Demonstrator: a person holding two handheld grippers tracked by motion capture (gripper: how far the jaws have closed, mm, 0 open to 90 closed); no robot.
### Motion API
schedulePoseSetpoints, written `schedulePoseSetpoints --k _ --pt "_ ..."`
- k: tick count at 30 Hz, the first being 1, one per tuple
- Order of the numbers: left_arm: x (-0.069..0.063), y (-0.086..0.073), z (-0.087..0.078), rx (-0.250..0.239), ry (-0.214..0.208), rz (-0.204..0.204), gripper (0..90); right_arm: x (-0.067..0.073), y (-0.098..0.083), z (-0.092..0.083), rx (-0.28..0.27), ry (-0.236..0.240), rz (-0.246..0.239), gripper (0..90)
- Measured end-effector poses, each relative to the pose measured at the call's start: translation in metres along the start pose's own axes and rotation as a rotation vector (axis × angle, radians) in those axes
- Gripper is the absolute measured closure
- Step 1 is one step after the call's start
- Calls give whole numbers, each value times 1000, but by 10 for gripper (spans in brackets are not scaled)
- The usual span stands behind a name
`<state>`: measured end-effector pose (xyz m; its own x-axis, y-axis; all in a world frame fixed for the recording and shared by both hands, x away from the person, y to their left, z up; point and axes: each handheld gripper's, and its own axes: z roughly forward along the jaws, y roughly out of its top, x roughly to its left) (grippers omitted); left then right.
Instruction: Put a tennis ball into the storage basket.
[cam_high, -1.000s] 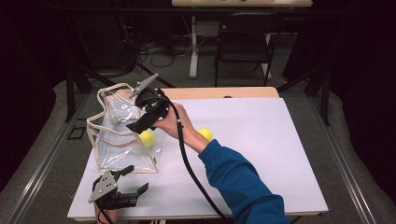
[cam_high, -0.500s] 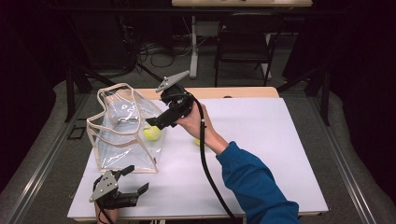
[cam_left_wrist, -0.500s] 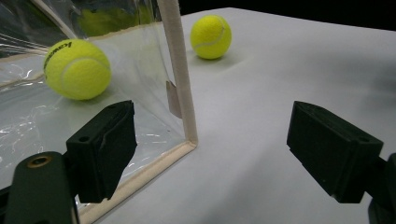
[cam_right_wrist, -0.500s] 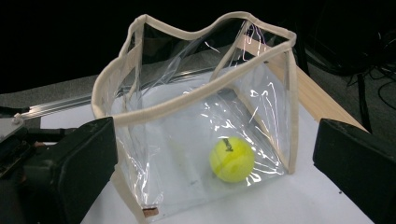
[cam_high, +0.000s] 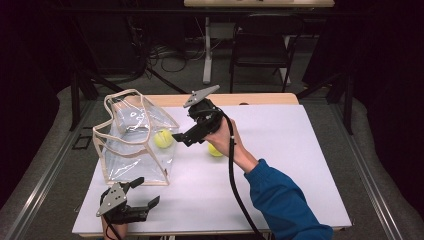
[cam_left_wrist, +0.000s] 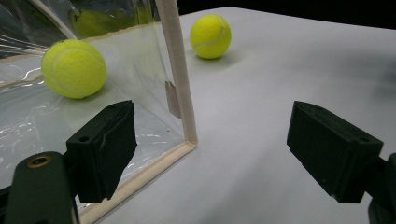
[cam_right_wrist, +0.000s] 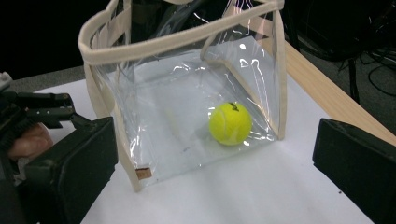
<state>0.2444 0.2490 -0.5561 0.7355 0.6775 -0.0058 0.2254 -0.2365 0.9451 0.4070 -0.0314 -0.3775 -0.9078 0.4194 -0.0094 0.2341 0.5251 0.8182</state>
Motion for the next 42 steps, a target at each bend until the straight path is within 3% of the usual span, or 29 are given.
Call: schedulePoseSetpoints --k 29,42 --pt "0 -1 0 3 8 2 162 -9 -87 -12 35 -15 47 3" --pt "-2 0 0 10 15 2 163 -9 -142 -12 48 -24 114 8"
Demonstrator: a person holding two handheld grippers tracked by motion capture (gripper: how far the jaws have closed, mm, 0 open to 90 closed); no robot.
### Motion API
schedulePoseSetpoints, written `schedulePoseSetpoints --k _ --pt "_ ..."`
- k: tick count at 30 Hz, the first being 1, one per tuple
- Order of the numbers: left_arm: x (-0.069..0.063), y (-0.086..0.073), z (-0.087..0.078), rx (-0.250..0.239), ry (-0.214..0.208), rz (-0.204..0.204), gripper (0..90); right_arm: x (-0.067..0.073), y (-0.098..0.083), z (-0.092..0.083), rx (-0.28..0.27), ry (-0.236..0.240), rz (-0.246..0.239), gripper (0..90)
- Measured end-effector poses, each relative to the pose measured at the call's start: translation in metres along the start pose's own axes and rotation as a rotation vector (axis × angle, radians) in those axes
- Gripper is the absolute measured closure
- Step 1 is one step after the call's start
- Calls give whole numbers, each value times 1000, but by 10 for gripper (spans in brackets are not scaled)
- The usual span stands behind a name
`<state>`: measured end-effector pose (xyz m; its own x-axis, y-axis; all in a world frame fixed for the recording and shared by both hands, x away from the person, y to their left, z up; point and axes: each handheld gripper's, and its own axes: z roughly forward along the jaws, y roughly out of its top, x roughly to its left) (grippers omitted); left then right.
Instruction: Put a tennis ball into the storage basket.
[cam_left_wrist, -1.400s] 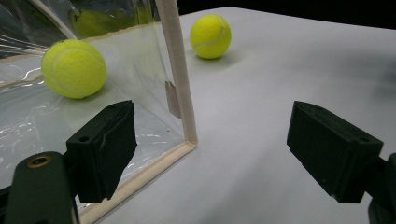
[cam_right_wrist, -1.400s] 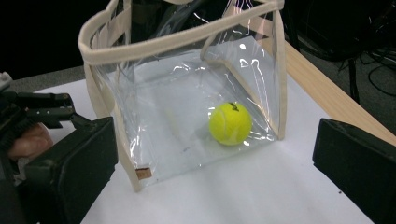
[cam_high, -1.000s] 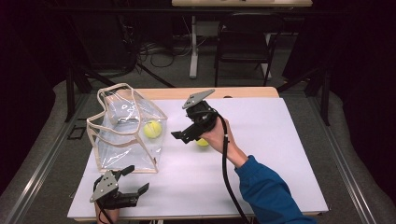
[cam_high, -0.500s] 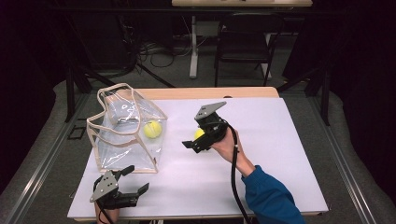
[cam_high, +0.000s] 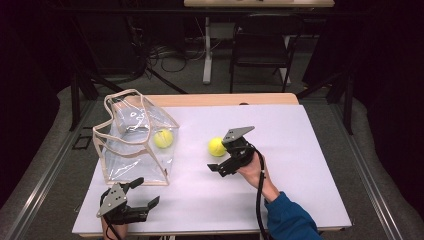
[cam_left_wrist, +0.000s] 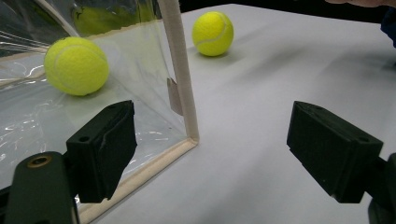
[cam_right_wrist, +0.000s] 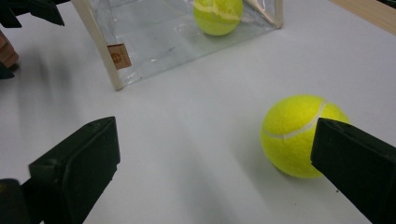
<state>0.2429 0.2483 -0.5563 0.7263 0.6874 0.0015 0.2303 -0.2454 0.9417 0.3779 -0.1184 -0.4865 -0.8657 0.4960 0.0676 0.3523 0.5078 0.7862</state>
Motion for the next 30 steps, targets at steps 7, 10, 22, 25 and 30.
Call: schedulePoseSetpoints --k 7,10,22,25,30 --pt "0 0 -1 -3 -2 5 162 -2 -15 0 25 -19 3 10" --pt "-1 1 0 0 0 10 162 0 -19 1 46 -26 -7 6" --pt "-3 2 0 1 -2 16 162 -4 -28 5 83 -56 -1 1" --pt "-2 1 1 2 -4 14 162 -5 -28 4 86 -77 -2 0" --pt "-1 0 0 6 -2 13 163 -10 -26 2 87 -97 6 0"
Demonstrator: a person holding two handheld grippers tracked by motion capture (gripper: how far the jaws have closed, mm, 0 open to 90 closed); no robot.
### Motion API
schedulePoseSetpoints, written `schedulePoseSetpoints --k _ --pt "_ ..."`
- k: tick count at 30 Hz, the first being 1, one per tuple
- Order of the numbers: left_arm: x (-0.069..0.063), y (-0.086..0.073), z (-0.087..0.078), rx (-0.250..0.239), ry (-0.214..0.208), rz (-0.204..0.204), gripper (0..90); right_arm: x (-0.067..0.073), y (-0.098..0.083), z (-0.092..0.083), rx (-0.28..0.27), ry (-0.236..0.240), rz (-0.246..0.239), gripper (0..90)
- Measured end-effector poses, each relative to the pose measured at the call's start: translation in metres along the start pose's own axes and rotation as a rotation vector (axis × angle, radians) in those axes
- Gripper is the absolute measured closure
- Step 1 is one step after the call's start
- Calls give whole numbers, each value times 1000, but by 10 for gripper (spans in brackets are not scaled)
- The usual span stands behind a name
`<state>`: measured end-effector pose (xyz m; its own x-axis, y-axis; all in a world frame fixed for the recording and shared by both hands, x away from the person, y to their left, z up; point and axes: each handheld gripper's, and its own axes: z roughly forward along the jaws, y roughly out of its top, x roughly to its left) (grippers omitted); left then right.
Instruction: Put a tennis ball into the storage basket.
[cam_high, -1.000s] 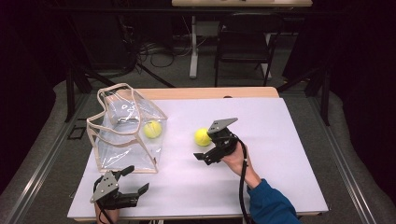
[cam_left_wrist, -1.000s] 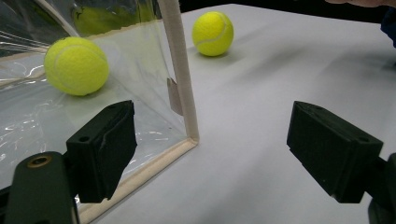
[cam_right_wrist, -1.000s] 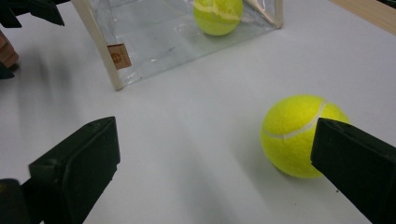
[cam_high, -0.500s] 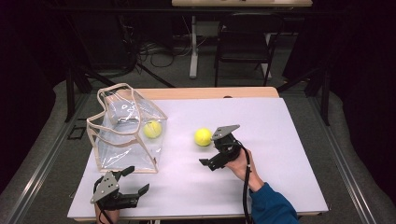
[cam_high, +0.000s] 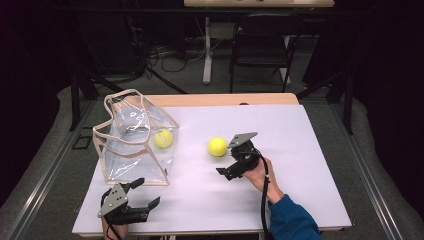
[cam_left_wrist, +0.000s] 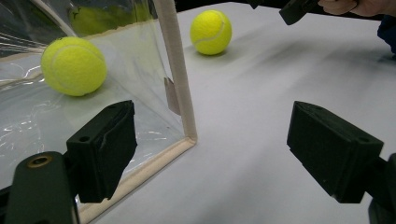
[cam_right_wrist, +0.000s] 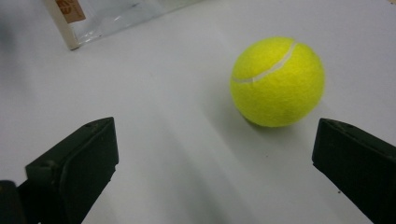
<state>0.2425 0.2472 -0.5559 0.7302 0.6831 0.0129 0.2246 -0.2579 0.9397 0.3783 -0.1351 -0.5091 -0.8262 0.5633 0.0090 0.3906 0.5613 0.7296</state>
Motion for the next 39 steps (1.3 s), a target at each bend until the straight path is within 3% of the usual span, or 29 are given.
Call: schedulePoseSetpoints --k 17,27,39 --pt "-1 1 1 -4 -2 -3 162 -16 11 4 39 -49 18 0" --pt "0 0 0 -2 -6 -1 162 -28 20 15 61 -45 35 0" --pt "0 0 0 -3 -1 -5 162 -32 29 29 91 -34 36 0"
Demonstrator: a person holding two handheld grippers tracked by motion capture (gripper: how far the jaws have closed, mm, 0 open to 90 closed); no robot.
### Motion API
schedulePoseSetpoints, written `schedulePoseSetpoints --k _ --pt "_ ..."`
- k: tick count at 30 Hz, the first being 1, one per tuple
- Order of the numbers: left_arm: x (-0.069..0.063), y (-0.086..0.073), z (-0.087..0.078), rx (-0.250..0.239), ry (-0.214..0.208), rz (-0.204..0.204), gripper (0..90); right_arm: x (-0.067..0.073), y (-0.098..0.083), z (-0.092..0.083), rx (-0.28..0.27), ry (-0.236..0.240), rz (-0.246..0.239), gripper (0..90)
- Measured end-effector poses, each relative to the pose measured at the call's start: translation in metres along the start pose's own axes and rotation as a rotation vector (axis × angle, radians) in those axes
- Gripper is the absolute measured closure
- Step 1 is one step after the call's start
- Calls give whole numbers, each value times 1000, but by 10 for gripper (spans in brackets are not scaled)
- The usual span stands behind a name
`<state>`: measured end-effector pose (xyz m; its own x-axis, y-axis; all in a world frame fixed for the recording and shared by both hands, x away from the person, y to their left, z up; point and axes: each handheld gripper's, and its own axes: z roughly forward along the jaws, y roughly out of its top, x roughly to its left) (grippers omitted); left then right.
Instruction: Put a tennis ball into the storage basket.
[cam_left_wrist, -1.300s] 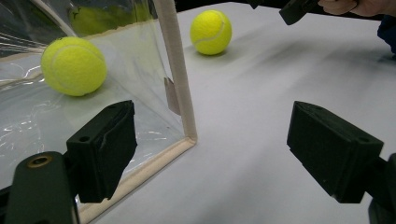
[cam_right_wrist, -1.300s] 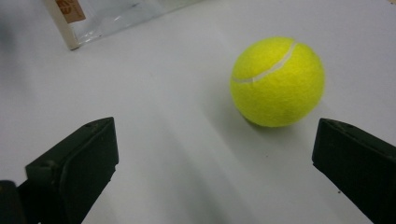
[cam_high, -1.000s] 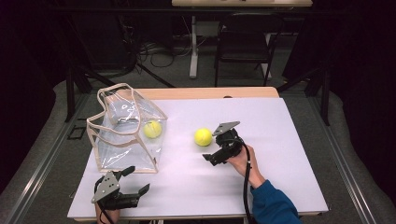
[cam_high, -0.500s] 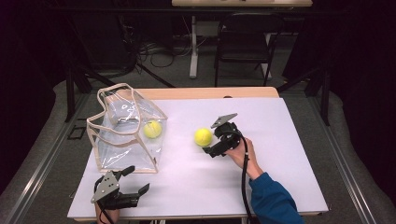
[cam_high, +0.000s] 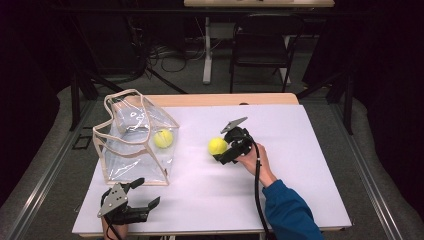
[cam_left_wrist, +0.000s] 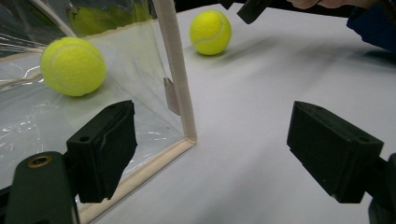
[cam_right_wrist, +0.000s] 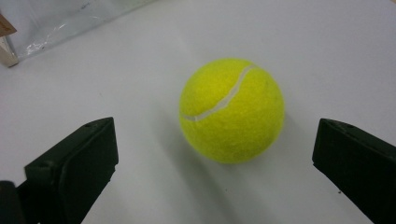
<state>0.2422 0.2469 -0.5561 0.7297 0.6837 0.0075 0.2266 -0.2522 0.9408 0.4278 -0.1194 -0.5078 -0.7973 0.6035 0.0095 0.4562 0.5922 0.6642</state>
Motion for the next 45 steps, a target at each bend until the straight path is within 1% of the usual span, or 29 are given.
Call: schedulePoseSetpoints --k 2,5,7,16,24,26,31,33,36,38,45 --pt "0 0 0 0 5 5 163 0 2 2 7 3 1 0" --pt "0 0 0 0 0 0 162 -1 5 4 13 0 -3 0" --pt "0 0 0 -1 1 -2 162 -2 6 7 20 10 4 0" --pt "0 0 0 0 -3 2 162 -8 9 18 43 25 23 0" --pt "0 0 0 0 -2 -2 162 -12 10 24 43 38 46 0" --pt "0 0 0 -1 -2 3 162 -12 10 25 49 38 43 0" --pt "0 0 0 0 0 -4 162 -12 12 29 52 45 48 0" --pt "1 0 0 -1 -2 -4 162 -13 12 31 55 46 41 0" --pt "0 0 1 1 -2 -3 163 -13 13 33 57 47 51 0" --pt "0 0 0 0 -2 -2 162 -13 12 35 59 52 48 0" --pt "1 0 0 -1 -2 -5 162 -13 12 40 83 61 55 0"
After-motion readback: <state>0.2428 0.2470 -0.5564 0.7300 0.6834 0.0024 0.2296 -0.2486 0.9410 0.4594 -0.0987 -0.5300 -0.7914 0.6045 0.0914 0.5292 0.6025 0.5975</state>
